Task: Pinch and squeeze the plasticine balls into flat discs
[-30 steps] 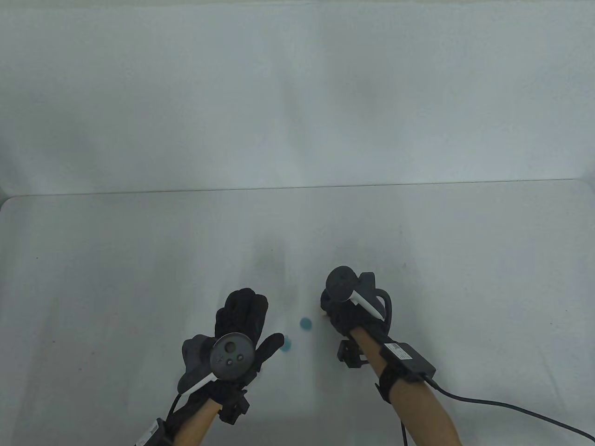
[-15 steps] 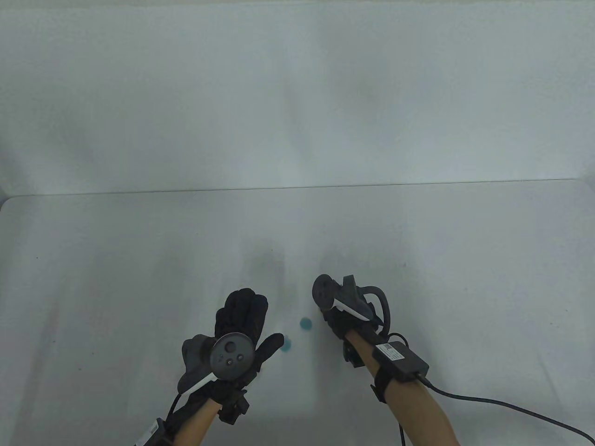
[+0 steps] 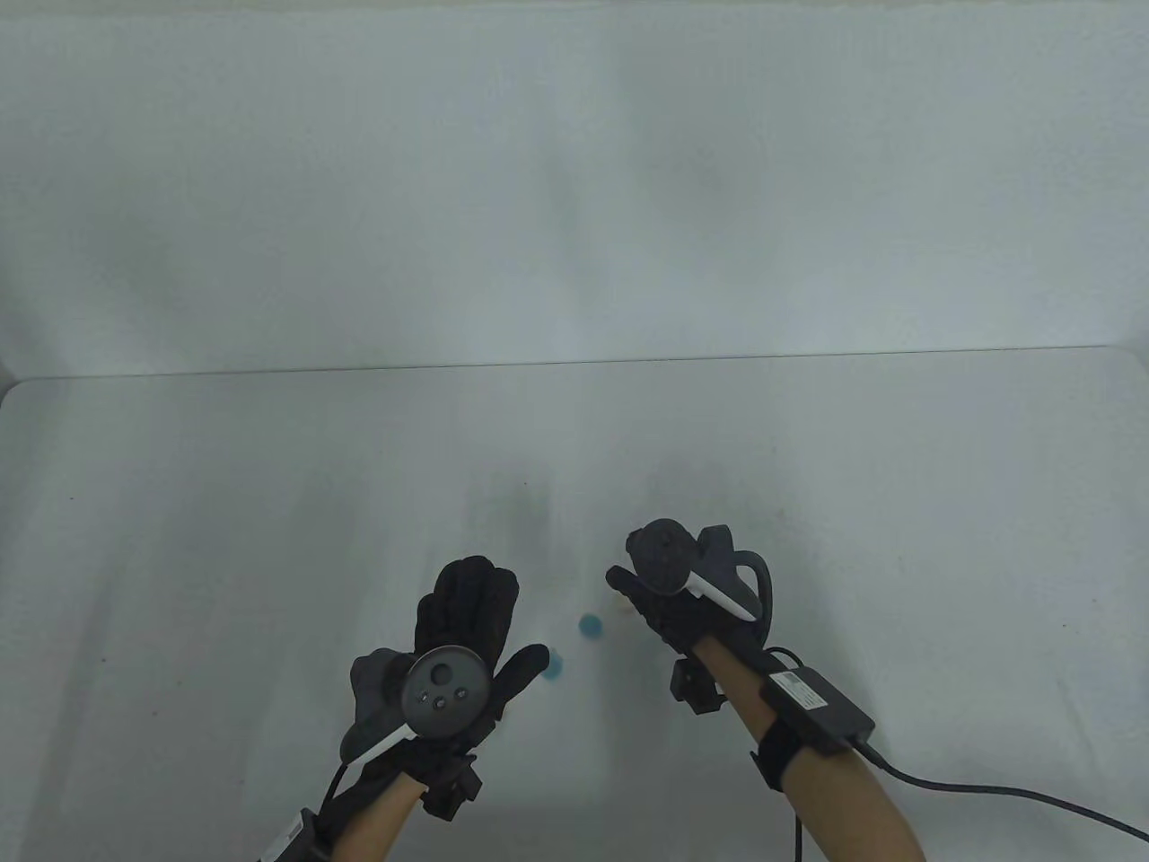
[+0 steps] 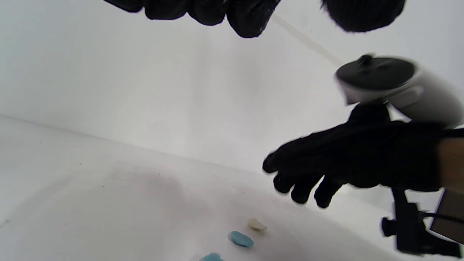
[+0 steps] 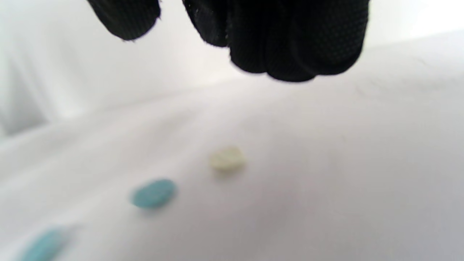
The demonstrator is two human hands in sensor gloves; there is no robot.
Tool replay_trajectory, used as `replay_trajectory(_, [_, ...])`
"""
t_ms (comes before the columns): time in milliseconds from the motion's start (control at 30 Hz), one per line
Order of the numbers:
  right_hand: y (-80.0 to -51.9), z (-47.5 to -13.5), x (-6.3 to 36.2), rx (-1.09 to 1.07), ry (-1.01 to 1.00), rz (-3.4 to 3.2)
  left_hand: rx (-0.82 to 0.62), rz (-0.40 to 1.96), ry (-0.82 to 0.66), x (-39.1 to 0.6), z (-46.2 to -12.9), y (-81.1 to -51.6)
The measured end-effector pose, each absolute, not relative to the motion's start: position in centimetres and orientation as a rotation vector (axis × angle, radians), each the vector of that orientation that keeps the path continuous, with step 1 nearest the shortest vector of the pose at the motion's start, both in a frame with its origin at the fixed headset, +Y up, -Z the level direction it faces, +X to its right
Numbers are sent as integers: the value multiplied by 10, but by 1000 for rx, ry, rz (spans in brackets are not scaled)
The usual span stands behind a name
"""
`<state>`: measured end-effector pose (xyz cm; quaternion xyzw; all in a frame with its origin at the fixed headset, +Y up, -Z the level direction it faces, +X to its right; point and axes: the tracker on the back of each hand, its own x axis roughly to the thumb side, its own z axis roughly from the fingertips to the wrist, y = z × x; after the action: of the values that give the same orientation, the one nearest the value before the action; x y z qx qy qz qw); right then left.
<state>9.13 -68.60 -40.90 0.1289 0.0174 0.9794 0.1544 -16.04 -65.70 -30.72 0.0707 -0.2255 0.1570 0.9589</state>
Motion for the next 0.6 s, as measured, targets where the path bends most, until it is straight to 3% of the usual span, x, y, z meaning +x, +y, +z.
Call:
replay_trajectory(133, [-650,-368,110,509,-87,2733,163,352,-499,-158,-301,-649])
replay_trajectory(267, [-632,-329,135,599,-201,2699,185,342,-544,-154,-294,-643])
replay_trajectory(433, [-631,-299,160,630,-282,2735,180,327,-590,-148,-288,-641])
replay_trajectory(600, [-646,-292,170,634,-252,2752,177,289,-602,-145,-286,-642])
